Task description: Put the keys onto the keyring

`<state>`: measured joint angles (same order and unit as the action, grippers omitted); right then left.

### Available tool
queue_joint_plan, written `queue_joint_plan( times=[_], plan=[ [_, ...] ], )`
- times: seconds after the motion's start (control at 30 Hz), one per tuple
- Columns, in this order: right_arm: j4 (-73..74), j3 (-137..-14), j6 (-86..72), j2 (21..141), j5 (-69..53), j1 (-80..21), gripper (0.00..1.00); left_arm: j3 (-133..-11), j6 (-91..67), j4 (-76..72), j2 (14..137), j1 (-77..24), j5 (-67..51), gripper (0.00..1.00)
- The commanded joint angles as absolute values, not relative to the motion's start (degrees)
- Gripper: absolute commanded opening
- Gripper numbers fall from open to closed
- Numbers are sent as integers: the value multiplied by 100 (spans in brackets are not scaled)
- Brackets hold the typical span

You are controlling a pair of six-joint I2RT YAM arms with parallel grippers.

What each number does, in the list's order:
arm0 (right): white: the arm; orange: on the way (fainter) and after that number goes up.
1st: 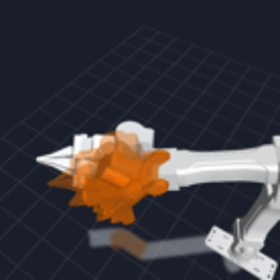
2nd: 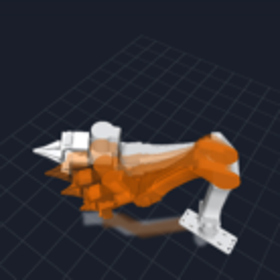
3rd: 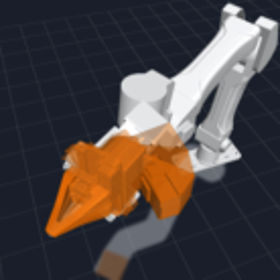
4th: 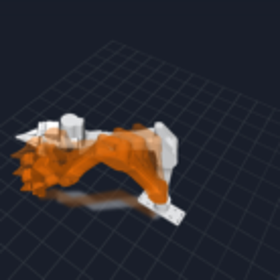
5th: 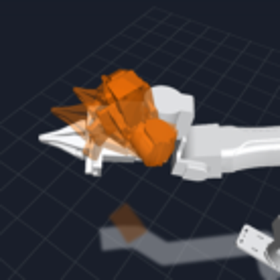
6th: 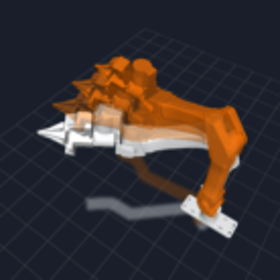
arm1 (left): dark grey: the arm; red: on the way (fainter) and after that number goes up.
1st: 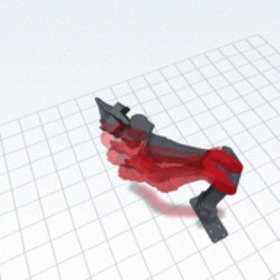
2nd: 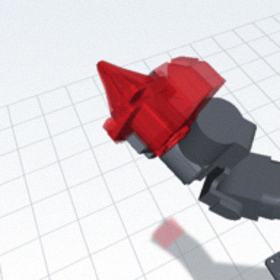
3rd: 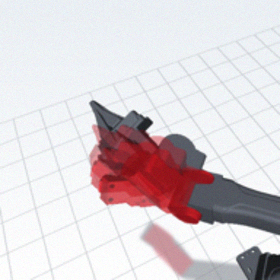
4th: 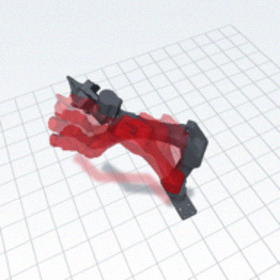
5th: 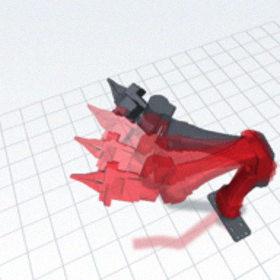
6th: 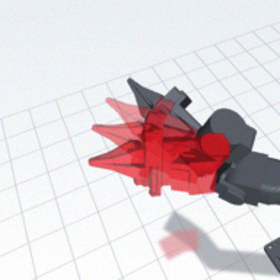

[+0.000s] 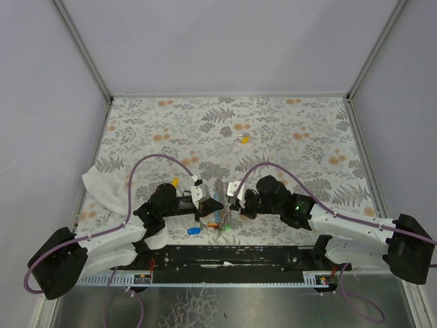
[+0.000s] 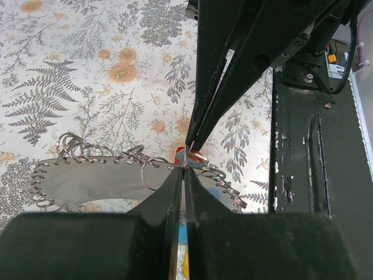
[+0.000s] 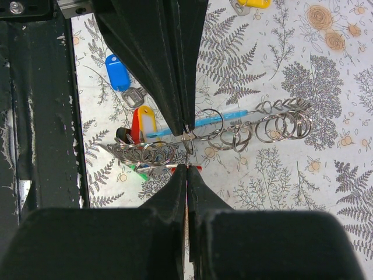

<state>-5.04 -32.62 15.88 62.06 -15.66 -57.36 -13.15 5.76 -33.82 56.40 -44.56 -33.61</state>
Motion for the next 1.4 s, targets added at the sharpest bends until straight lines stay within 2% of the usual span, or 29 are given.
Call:
queue_joint_plan(
  times=[0.0,0.33,0.77,1.37],
  plan=[
    [-728,-3515,1532,6152,-1644,-5727,0,-1520,506,-3852,5672,-4420,-3493,0],
    [-849,-3506,1491,6187,-1610,-5729,0,-1522,474,-3911,5704,-4424,-3545,0],
    [-271,-3615,1558,6153,-1436,-5722,0,-1485,472,-3885,5599,-4421,-3381,0],
    [-686,-3568,1510,6240,-1579,-5723,0,-1529,457,-3894,5686,-4423,-3521,0]
  ],
)
